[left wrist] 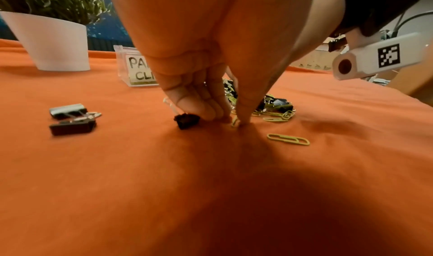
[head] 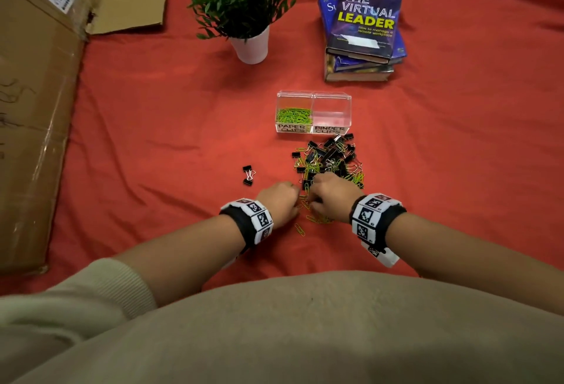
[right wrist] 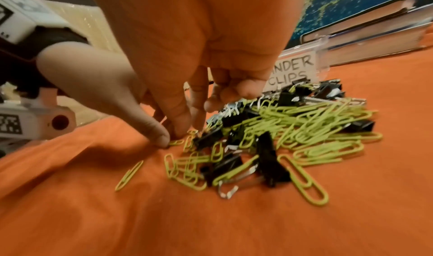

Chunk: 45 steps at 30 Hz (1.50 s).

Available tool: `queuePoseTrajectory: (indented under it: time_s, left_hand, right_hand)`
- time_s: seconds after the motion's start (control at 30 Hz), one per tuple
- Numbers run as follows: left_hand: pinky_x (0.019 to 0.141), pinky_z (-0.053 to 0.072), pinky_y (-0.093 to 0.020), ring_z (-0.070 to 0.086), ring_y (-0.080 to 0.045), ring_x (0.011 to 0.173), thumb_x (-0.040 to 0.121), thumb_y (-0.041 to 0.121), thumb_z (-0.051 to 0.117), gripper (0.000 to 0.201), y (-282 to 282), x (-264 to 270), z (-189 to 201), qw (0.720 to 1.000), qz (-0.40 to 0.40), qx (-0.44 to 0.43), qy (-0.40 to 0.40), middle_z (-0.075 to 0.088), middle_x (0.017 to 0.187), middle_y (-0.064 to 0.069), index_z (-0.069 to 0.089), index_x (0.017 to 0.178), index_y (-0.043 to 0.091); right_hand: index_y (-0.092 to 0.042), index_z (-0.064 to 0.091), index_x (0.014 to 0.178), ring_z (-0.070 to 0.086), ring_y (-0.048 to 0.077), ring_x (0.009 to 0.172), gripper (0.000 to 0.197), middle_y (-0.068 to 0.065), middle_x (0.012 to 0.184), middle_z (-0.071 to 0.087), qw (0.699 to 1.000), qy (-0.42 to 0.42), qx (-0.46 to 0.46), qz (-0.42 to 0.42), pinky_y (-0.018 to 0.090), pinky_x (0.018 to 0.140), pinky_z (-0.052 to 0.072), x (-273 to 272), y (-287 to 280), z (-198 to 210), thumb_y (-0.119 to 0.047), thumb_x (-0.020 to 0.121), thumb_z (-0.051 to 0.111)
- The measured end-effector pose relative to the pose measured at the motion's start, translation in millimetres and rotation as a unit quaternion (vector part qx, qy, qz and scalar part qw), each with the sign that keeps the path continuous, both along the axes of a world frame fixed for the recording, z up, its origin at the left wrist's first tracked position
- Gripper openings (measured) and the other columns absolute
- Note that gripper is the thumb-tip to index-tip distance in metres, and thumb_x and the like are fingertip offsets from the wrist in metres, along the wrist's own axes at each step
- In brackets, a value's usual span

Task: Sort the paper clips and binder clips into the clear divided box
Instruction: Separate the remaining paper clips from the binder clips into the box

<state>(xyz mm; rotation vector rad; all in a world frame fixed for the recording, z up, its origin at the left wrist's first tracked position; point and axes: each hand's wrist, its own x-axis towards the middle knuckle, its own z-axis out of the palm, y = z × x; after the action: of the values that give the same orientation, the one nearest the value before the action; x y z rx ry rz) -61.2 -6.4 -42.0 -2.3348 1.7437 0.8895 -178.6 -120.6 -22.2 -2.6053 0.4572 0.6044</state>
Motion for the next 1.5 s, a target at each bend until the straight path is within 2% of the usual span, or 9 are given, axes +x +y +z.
queuePoseTrajectory:
  time_s: [0.33,0.53,0.77,0.87,0.97,1.13,1.23,1.37,1.5]
  left_hand:
    - [0.096,0.043,-0.041,0.05,-0.032,0.116,0.088,0.02,0.055,0.031,14,-1,-5,1.0,-0.003,-0.005,-0.01,0.053,0.118,-0.016,0.052,0.112,0.002]
    - [0.091,0.045,-0.042,0.053,-0.034,0.112,0.086,0.013,0.052,0.027,17,2,-5,1.0,-0.016,0.005,-0.003,0.055,0.117,-0.016,0.05,0.112,0.005]
    - [0.092,0.046,-0.038,0.056,-0.031,0.107,0.086,0.012,0.047,0.026,6,10,3,0.992,0.079,-0.055,0.078,0.056,0.116,-0.012,0.056,0.111,0.009]
    - [0.089,0.044,-0.033,0.056,-0.027,0.097,0.089,0.011,0.047,0.016,-3,14,6,0.979,0.139,-0.087,0.119,0.052,0.102,-0.008,0.061,0.097,0.008]
    - [0.087,0.043,-0.033,0.055,-0.027,0.094,0.09,0.011,0.046,0.013,-13,16,6,0.973,0.167,-0.089,0.129,0.05,0.095,-0.006,0.058,0.086,0.009]
    - [0.078,0.044,-0.035,0.058,-0.031,0.091,0.092,0.012,0.04,0.017,-20,7,8,0.976,0.157,-0.073,0.129,0.064,0.097,-0.014,0.056,0.093,0.006]
    - [0.074,0.042,-0.033,0.058,-0.029,0.09,0.09,0.025,0.05,0.017,-19,-5,6,0.989,0.097,-0.076,0.084,0.062,0.098,-0.01,0.053,0.097,0.01]
    - [0.088,0.044,-0.037,0.055,-0.027,0.105,0.087,0.03,0.06,0.029,-15,-8,-1,0.998,-0.002,-0.063,0.023,0.057,0.111,-0.01,0.053,0.106,0.009]
    - [0.092,0.045,-0.038,0.054,-0.028,0.109,0.09,0.03,0.057,0.029,-13,-3,0,0.997,-0.008,-0.079,0.019,0.056,0.114,-0.01,0.053,0.108,0.009]
  right_hand:
    - [-0.001,0.056,0.11,0.045,0.029,0.111,0.028,0.013,0.115,0.051,0.995,0.0,-0.074,0.07,0.039,0.086,0.043,6,15,-9,-0.017,0.089,0.047]
    - [-0.004,0.061,0.088,0.053,0.021,0.087,0.014,0.009,0.093,0.059,0.989,-0.096,0.054,-0.096,0.035,0.078,0.048,5,-2,-3,-0.015,0.088,0.052]
    - [-0.015,0.064,0.093,0.058,0.014,0.075,0.011,-0.002,0.086,0.062,0.957,-0.114,0.09,-0.253,0.027,0.067,0.051,-20,-60,11,-0.01,0.087,0.055]
    - [-0.017,0.065,0.091,0.058,0.016,0.082,0.017,0.0,0.092,0.064,0.973,-0.098,0.049,-0.201,0.026,0.072,0.047,-41,-74,7,-0.005,0.081,0.058]
    - [-0.017,0.063,0.106,0.051,0.018,0.105,0.031,0.001,0.107,0.057,0.991,-0.061,0.015,-0.122,0.031,0.09,0.047,-55,-69,0,-0.007,0.076,0.061]
    - [-0.016,0.054,0.126,0.046,0.022,0.117,0.048,0.005,0.122,0.05,0.992,-0.066,0.003,-0.103,0.035,0.093,0.046,-60,-52,-13,-0.01,0.08,0.063]
    - [-0.012,0.059,0.12,0.048,0.028,0.112,0.038,0.01,0.116,0.053,0.992,-0.084,-0.034,-0.088,0.041,0.087,0.049,-57,-45,-18,-0.007,0.082,0.059]
    - [-0.007,0.067,0.099,0.052,0.03,0.094,0.018,0.01,0.098,0.058,0.989,-0.114,-0.086,-0.048,0.044,0.073,0.051,-55,-44,-20,-0.008,0.083,0.06]
    - [-0.005,0.066,0.092,0.052,0.03,0.093,0.01,0.01,0.095,0.059,0.99,-0.11,-0.079,-0.044,0.046,0.076,0.05,-54,-48,-24,-0.011,0.084,0.062]
